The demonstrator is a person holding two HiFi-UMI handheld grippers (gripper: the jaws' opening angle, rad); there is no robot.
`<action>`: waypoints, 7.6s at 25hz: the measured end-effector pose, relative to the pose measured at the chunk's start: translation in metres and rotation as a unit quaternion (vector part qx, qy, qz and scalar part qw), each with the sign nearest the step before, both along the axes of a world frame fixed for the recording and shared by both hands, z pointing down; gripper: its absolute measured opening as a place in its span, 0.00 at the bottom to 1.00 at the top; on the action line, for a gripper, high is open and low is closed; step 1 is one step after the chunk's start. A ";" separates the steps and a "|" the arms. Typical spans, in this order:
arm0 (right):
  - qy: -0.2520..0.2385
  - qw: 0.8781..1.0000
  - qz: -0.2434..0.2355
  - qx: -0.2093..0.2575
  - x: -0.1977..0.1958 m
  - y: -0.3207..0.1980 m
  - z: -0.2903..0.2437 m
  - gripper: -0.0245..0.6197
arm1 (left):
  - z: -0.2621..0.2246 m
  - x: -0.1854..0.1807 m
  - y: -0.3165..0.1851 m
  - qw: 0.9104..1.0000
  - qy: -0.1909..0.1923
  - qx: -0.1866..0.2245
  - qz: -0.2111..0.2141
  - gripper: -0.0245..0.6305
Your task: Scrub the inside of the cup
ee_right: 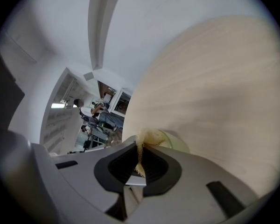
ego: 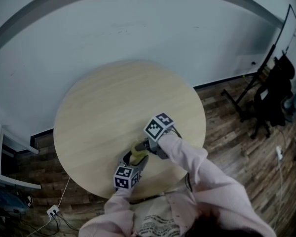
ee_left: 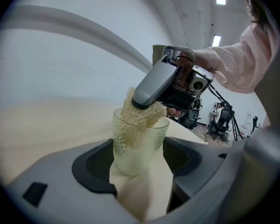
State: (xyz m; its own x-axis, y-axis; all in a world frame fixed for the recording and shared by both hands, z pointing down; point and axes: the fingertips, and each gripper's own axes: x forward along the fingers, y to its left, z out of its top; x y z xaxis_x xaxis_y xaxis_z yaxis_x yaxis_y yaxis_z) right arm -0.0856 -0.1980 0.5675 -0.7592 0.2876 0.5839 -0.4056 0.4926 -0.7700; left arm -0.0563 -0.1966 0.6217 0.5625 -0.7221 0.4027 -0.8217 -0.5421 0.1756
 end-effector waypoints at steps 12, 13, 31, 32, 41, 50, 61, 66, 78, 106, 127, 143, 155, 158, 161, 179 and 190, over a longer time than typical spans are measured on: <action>0.116 0.921 -0.272 0.254 0.012 0.012 0.014 0.07 | -0.001 0.002 0.001 1.000 0.001 0.003 0.007 0.56; 0.118 0.907 -0.298 0.273 0.013 0.013 0.013 0.07 | -0.001 0.002 0.001 1.000 0.001 0.003 0.007 0.56; 0.111 0.559 -0.643 0.511 0.031 0.021 0.005 0.07 | -0.001 0.003 0.002 1.000 -0.001 0.003 0.011 0.55; 0.113 0.558 -0.646 0.509 0.032 0.021 0.007 0.07 | 0.000 0.004 0.003 1.000 0.000 0.003 0.012 0.55; 0.132 0.574 -0.647 0.485 0.038 0.017 0.019 0.07 | -0.001 0.009 0.004 1.000 -0.001 0.004 0.016 0.55; 0.158 0.620 -0.622 0.452 0.042 0.014 0.024 0.07 | -0.001 0.015 0.003 1.000 -0.006 0.006 0.020 0.55; 0.182 0.734 -0.555 0.346 0.050 0.026 0.029 0.07 | -0.002 0.018 0.003 1.000 -0.011 0.006 0.017 0.55; 0.183 0.766 -0.511 0.345 0.036 0.012 0.035 0.07 | -0.001 0.017 0.004 1.000 -0.011 0.005 0.016 0.55; 0.183 0.849 -0.424 0.258 0.034 0.017 0.037 0.07 | 0.000 0.019 0.003 1.000 -0.016 0.007 0.013 0.55; 0.108 0.976 -0.173 0.078 0.016 0.014 0.020 0.07 | 0.002 0.019 0.001 1.000 -0.027 0.008 0.008 0.55; 0.016 1.000 0.002 0.009 0.018 0.000 0.004 0.07 | 0.005 0.019 0.002 0.999 -0.035 0.018 0.009 0.54; -0.049 0.998 0.035 -0.018 0.027 0.002 -0.012 0.07 | 0.006 0.013 0.002 0.999 -0.038 0.006 0.005 0.54; -0.098 0.993 0.057 -0.022 0.027 0.002 -0.023 0.07 | -0.007 -0.001 0.015 0.999 -0.028 0.019 -0.002 0.54; -0.111 0.991 0.068 -0.022 0.030 0.001 -0.025 0.07 | -0.010 -0.008 0.022 0.999 -0.030 0.026 -0.006 0.54; -0.129 0.989 0.075 -0.011 0.036 0.002 -0.031 0.07 | -0.026 -0.018 0.026 0.999 -0.021 0.042 -0.025 0.54; -0.252 0.942 0.122 0.187 0.053 0.013 -0.068 0.07 | -0.110 -0.042 0.031 0.989 0.000 0.120 -0.085 0.20; -0.280 0.890 0.173 0.315 0.066 0.028 -0.094 0.07 | -0.132 -0.036 0.046 0.986 0.005 0.136 -0.094 0.10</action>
State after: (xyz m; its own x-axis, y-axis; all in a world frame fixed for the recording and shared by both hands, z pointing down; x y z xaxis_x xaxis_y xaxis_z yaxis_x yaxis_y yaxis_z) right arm -0.0198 -0.1698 0.4734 -0.9615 -0.2706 0.0486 -0.2564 0.8186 -0.5140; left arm -0.0924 -0.1508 0.4896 0.4123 -0.8944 0.1736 -0.9108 -0.4094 0.0535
